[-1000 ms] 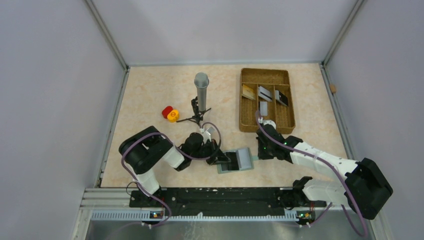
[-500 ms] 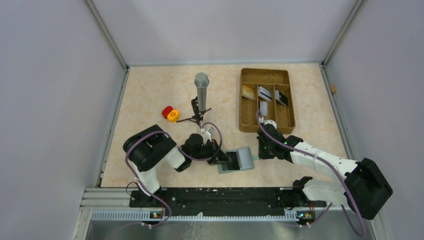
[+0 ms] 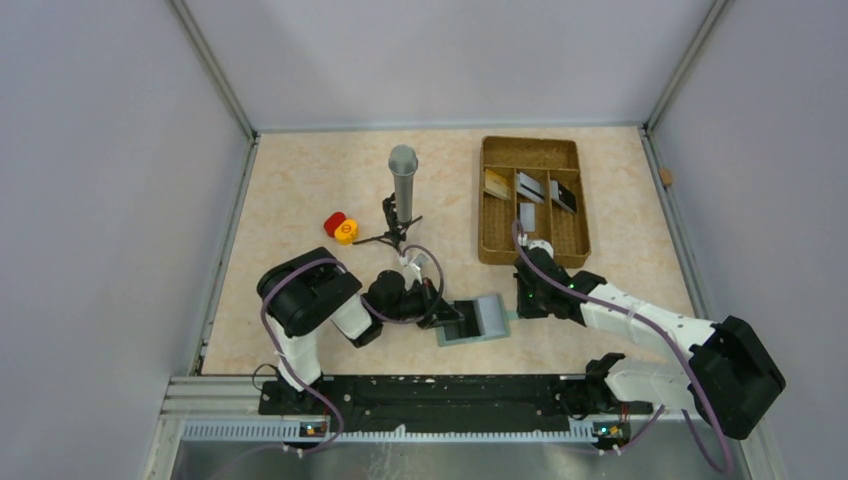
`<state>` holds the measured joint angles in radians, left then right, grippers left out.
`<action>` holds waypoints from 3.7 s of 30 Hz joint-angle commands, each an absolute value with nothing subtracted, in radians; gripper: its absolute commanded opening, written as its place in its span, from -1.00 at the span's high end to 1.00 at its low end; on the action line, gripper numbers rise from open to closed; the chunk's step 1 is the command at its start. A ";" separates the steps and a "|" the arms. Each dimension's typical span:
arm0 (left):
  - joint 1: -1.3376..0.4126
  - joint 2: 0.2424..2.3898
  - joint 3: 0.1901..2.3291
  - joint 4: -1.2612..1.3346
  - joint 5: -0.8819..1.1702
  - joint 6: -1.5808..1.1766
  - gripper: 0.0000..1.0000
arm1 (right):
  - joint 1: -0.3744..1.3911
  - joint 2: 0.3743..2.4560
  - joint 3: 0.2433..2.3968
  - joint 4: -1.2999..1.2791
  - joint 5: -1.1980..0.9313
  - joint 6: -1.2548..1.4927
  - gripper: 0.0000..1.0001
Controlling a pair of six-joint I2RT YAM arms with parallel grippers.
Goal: Put the credit cards into the card holder
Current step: Insert the credit card into the card holder.
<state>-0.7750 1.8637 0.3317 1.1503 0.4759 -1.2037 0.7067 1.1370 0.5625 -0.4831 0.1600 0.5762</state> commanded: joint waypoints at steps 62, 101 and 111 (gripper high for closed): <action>-0.900 1.856 0.662 0.529 0.427 -1.129 0.77 | 0.713 1.040 0.503 -0.432 0.167 0.641 1.00; -0.950 1.597 0.867 -0.107 0.086 -0.852 -0.41 | 0.714 1.019 0.488 -0.447 0.210 0.659 1.00; -0.966 1.584 0.901 -0.156 0.066 -0.830 -0.52 | 0.714 1.019 0.486 -0.442 0.207 0.658 1.00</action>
<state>-0.9577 1.6188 0.8753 -0.1333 0.0845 -0.8536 0.7105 1.0348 0.4843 -0.4557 0.1822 0.6556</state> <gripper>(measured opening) 0.757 0.010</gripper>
